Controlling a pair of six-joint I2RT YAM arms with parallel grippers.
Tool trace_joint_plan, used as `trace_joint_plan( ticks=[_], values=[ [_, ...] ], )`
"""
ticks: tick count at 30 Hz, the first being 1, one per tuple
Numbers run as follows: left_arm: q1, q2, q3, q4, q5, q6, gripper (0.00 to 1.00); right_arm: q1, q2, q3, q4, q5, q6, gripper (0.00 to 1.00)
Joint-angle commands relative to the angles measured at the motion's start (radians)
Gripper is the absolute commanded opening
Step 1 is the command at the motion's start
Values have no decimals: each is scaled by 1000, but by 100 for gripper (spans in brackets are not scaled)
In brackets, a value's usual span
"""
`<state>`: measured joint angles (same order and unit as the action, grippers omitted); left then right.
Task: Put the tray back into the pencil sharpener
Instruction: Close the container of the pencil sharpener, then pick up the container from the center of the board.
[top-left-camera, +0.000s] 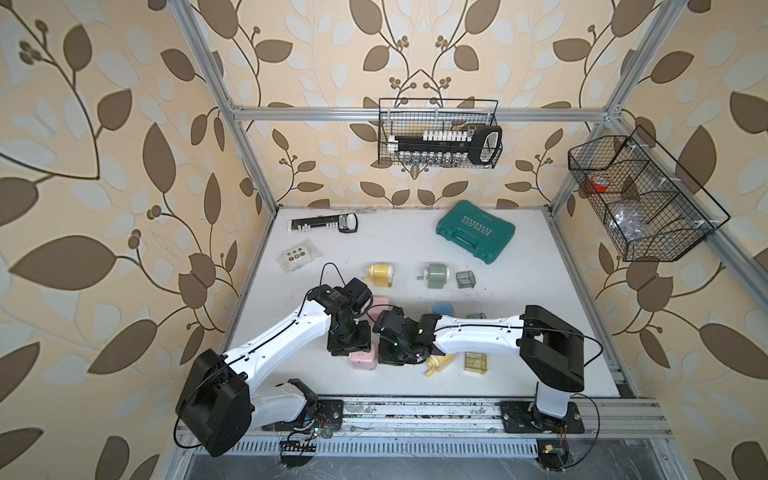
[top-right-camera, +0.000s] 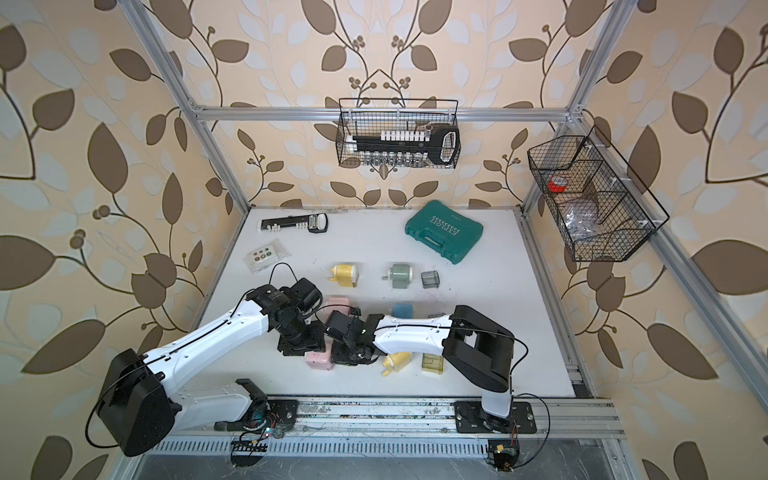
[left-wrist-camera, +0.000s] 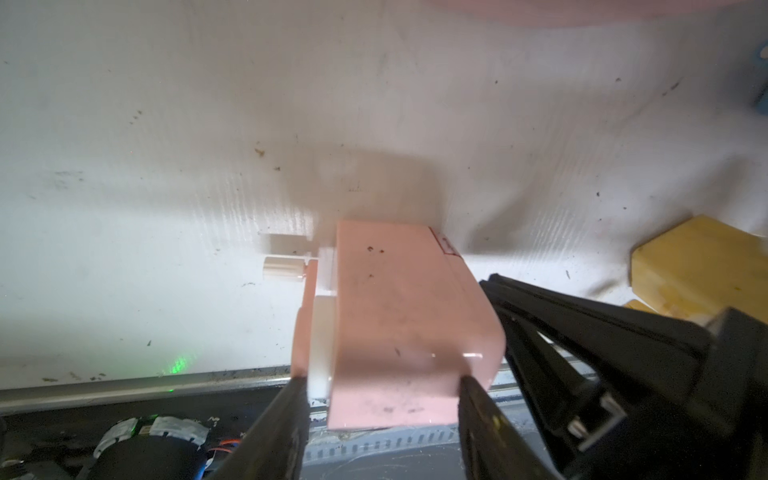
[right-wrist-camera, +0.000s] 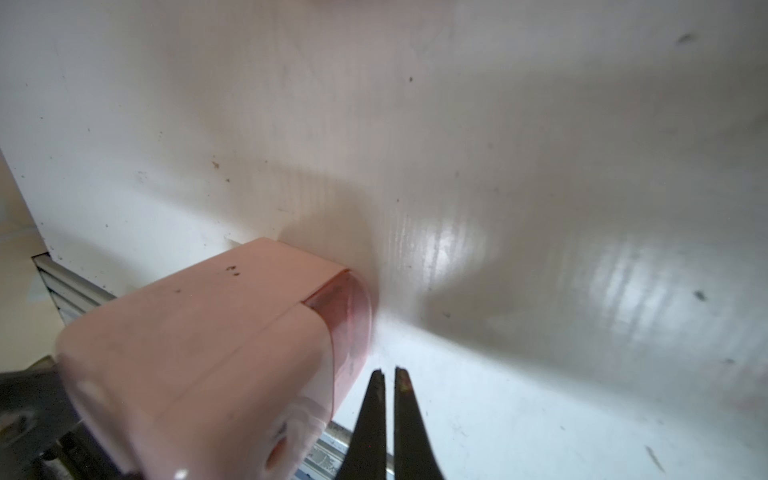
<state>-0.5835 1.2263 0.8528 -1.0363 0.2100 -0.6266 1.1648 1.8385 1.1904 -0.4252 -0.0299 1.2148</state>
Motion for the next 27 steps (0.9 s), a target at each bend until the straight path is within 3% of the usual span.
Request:
trace_joint_plan(
  ticks=[1,27],
  values=[
    [-11,7,-15,0,12,14,62,8,-58,43,-128,102,-40,0],
    [-11,-60,164,-79,-20,4,70,6,-182,83,-256,235,-163,4]
  ],
)
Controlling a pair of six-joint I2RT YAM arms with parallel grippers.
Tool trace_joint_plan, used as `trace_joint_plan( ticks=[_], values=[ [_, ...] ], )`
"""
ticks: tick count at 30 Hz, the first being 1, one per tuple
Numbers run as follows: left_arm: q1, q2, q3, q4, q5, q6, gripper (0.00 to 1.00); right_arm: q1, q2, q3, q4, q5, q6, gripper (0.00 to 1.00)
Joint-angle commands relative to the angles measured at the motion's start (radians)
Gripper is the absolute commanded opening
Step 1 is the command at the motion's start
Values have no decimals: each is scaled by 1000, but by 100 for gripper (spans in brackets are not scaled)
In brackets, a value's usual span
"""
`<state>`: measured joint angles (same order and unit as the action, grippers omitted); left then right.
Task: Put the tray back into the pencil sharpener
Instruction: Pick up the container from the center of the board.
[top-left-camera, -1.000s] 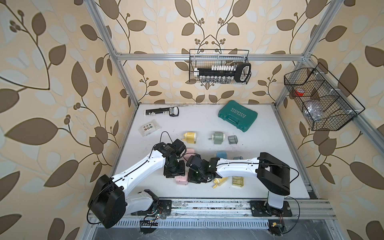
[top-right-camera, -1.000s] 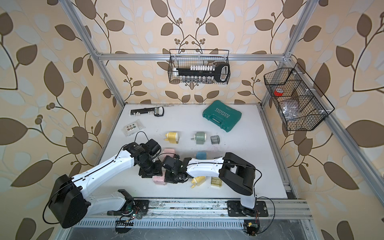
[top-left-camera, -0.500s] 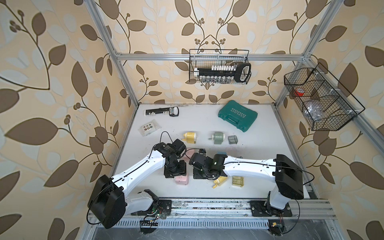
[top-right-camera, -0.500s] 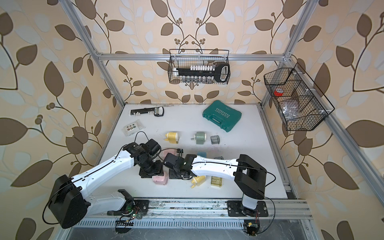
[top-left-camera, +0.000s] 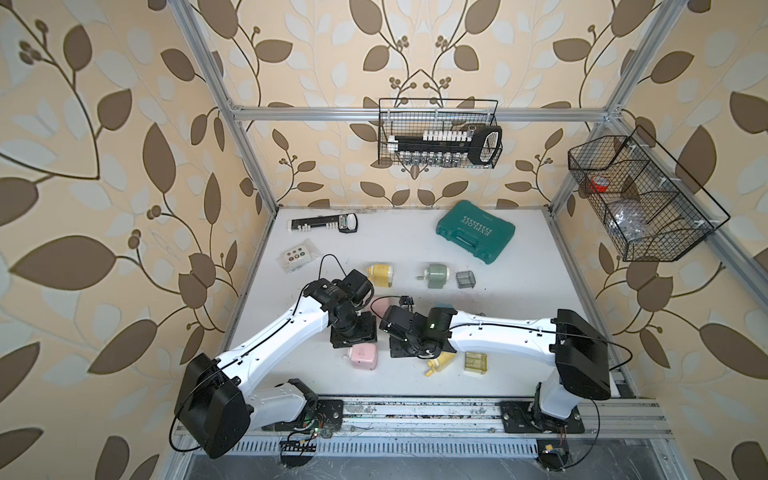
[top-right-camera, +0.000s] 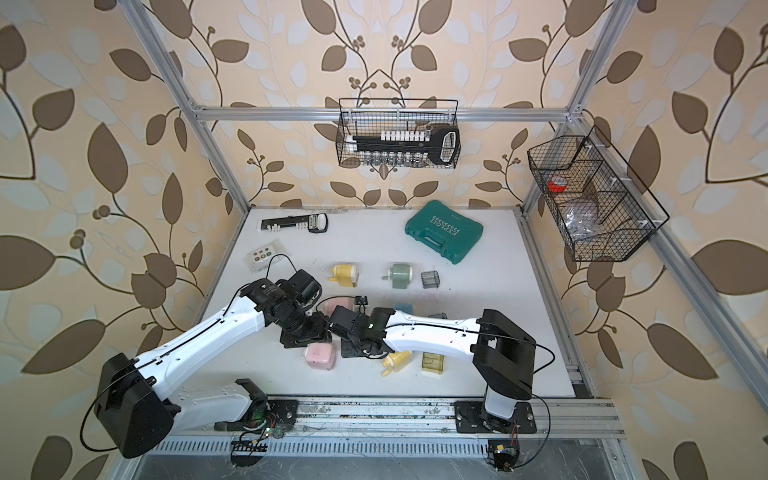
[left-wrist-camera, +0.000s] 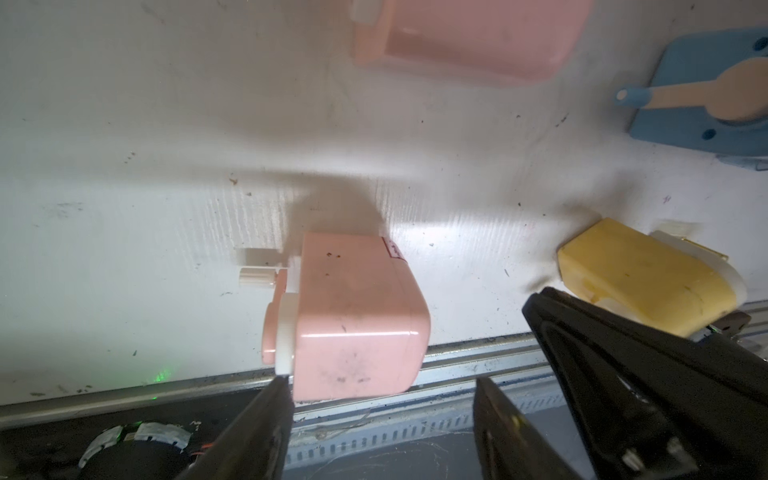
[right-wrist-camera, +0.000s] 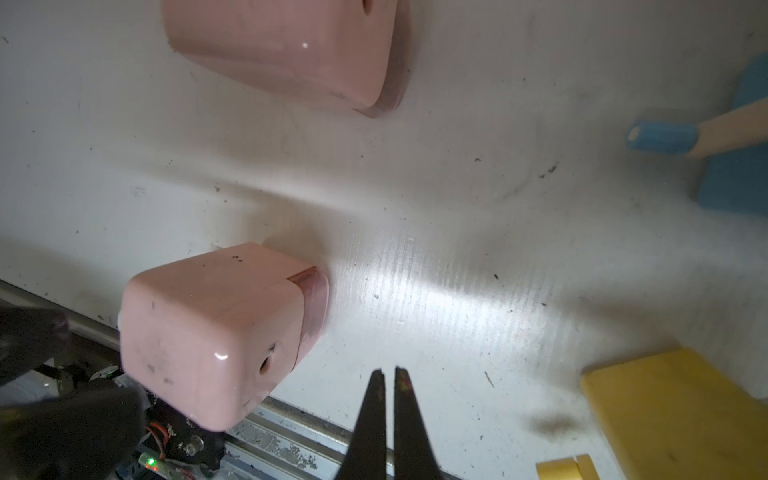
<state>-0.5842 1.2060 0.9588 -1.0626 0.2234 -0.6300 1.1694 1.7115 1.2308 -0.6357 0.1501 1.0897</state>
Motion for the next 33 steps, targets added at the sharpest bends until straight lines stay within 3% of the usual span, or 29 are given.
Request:
trace_joint_plan(
  ticks=[1,8,10,14,17,23,28,33],
  values=[
    [-11,-43,74,-58,-40,11,70,-2,-70,48,-56,71,-54,4],
    [-10,70,288,-56,-73,81,68,-85,-238,46,-144,234,-245,11],
    [-11,139,370,-40,-67,100,67,-149,-274,45,-177,241,-294,5],
    [-28,321,566,-6,-57,127,67,-355,-334,39,-228,163,-405,5],
    [-47,457,710,8,-45,133,68,-515,-393,-1,-200,74,-478,23],
    [-56,699,913,74,26,142,71,-783,-440,-60,-140,-89,-543,33],
    [-56,816,956,181,53,169,71,-873,-407,-65,-130,-150,-574,33],
    [-56,817,855,359,22,167,73,-888,-393,-80,-115,-169,-582,34]
  ],
)
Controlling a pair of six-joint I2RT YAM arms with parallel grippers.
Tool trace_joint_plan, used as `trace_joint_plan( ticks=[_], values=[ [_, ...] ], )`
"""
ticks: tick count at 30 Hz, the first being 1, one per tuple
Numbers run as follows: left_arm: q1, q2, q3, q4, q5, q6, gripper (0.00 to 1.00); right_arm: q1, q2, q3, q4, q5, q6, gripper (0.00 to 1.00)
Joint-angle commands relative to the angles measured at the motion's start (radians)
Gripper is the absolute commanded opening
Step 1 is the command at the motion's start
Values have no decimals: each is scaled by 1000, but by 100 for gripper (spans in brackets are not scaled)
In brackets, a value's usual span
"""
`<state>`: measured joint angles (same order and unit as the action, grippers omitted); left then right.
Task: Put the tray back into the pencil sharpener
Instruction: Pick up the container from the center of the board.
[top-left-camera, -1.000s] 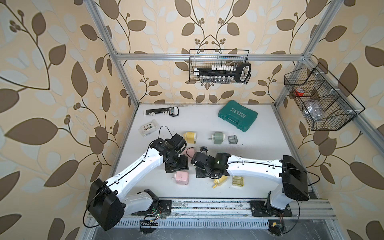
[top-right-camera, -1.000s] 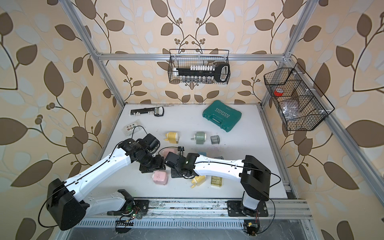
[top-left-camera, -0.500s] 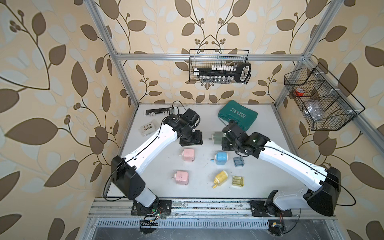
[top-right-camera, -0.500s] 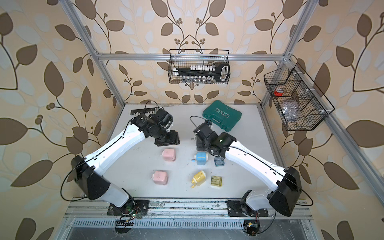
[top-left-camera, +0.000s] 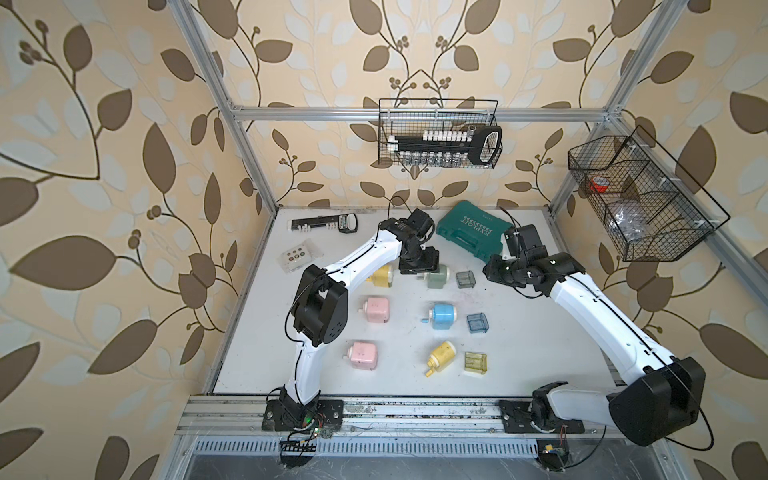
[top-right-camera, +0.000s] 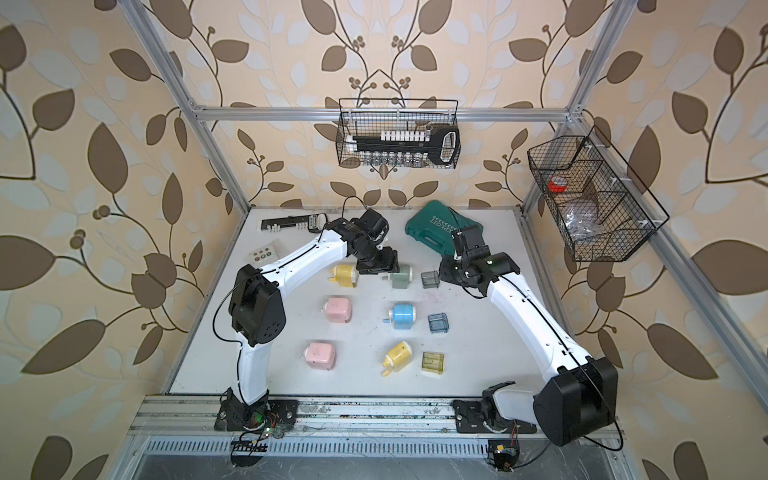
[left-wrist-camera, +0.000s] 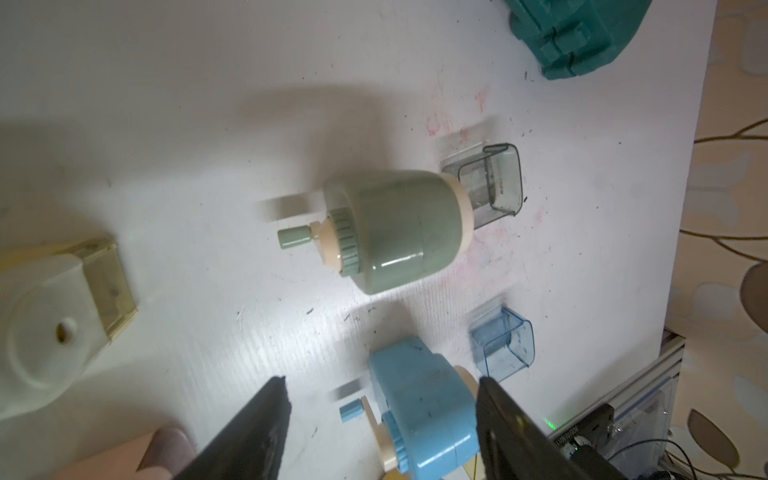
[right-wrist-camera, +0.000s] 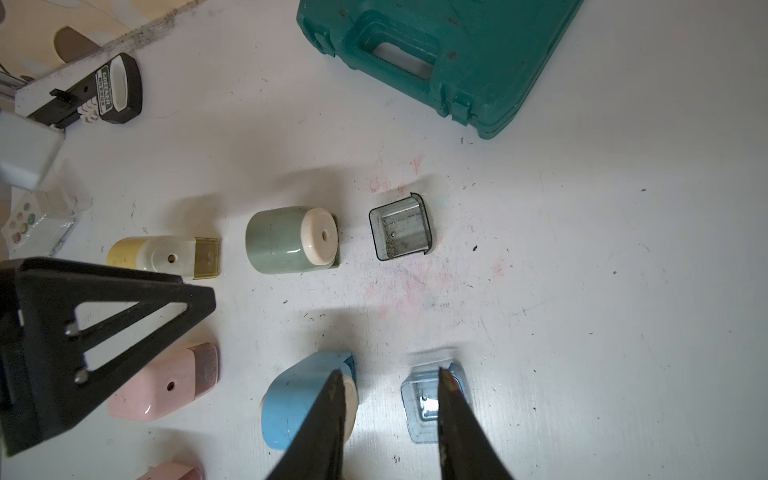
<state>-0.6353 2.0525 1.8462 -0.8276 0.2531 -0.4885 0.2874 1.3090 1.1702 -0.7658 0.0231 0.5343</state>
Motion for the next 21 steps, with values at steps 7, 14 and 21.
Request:
trace_joint_plan(
  ticks=[7,14,21],
  values=[
    [0,-24,-116,251,-10,-11,75,-28,29,-19,22,-50,-37,34],
    [17,-17,-139,293,16,-30,73,-58,56,-3,30,-75,-45,34],
    [34,15,-144,295,53,-51,71,-64,76,0,41,-95,-42,34]
  ],
)
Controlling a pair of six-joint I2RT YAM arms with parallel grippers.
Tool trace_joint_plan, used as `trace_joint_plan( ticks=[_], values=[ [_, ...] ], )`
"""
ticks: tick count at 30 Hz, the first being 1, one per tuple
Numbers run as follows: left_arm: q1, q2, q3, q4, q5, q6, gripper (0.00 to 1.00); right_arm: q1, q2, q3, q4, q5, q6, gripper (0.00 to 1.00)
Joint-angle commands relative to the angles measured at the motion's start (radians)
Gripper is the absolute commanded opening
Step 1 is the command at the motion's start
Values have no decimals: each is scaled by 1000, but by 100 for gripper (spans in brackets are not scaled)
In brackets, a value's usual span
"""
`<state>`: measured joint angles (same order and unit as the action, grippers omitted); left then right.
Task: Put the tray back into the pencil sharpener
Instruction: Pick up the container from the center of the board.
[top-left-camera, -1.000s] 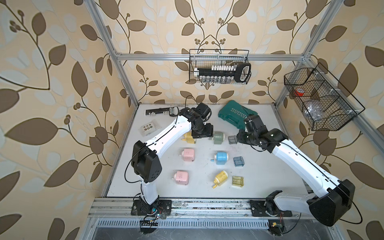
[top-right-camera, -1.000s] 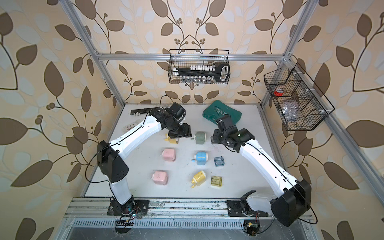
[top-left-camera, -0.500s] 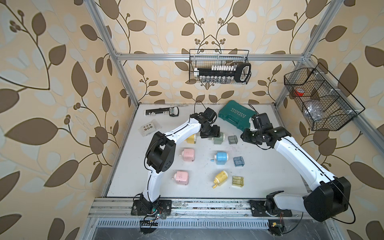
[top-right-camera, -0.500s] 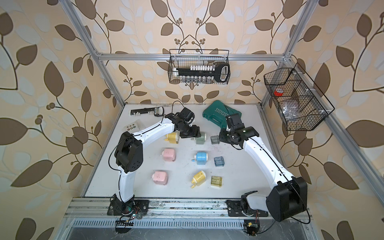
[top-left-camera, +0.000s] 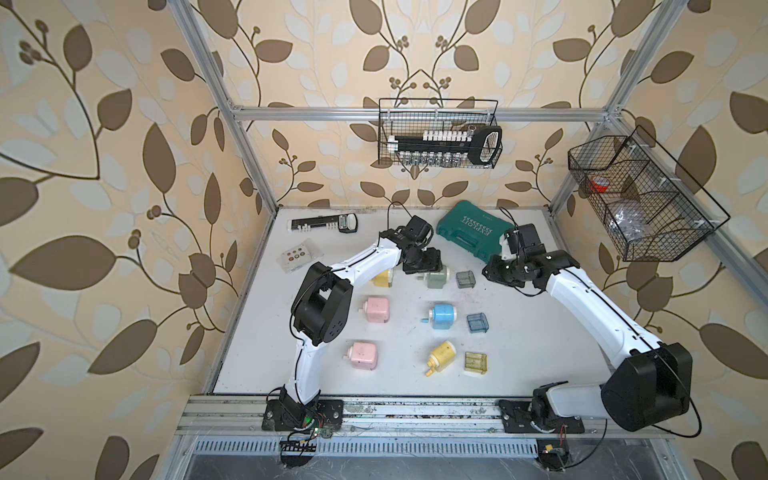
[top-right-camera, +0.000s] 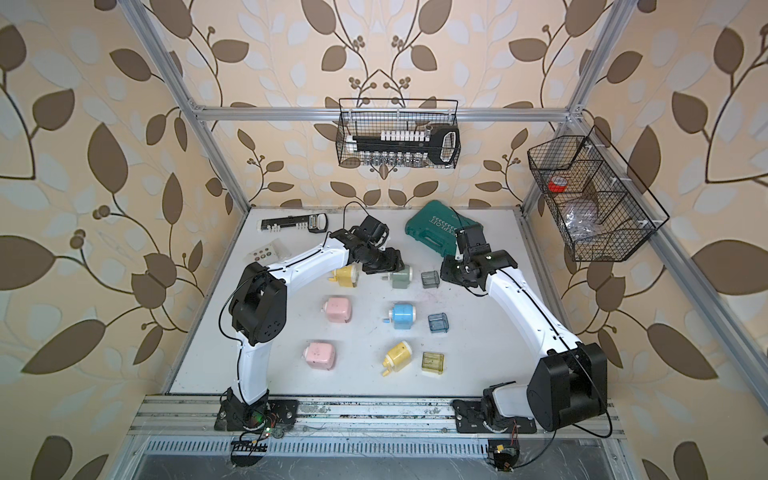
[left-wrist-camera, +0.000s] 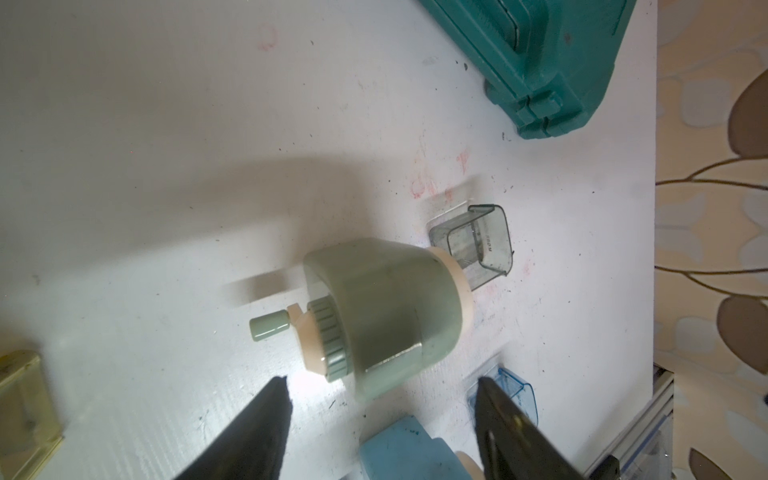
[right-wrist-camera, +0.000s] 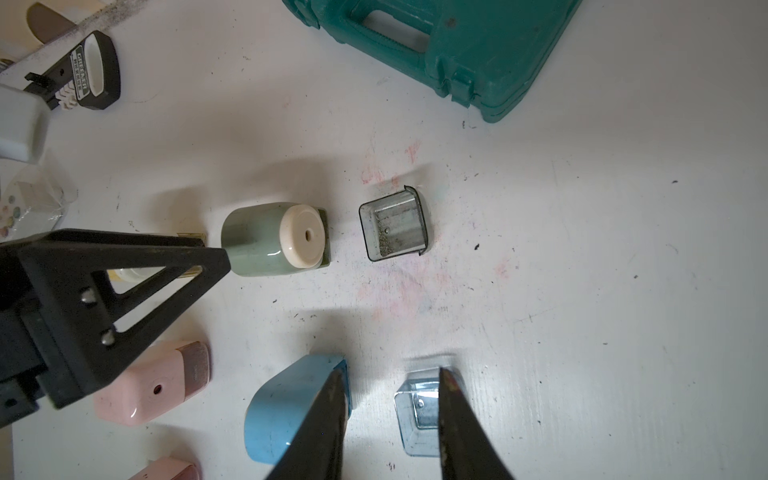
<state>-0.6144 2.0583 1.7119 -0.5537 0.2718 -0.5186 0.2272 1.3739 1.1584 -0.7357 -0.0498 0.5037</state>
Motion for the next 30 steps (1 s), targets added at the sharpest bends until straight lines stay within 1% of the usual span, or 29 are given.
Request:
trace_joint_plan(
  ticks=[1,13,19,30],
  values=[
    [16,12,-10,23,39,-23,71,-5,13,11,12,-23,-13,34],
    [28,56,11,17,75,-44,66,-29,42,-10,40,-42,-21,34],
    [27,68,24,-1,88,-53,64,-49,95,-8,60,-64,-34,34],
    [29,74,27,-13,94,-59,61,-54,227,47,64,-78,-86,34]
  ],
)
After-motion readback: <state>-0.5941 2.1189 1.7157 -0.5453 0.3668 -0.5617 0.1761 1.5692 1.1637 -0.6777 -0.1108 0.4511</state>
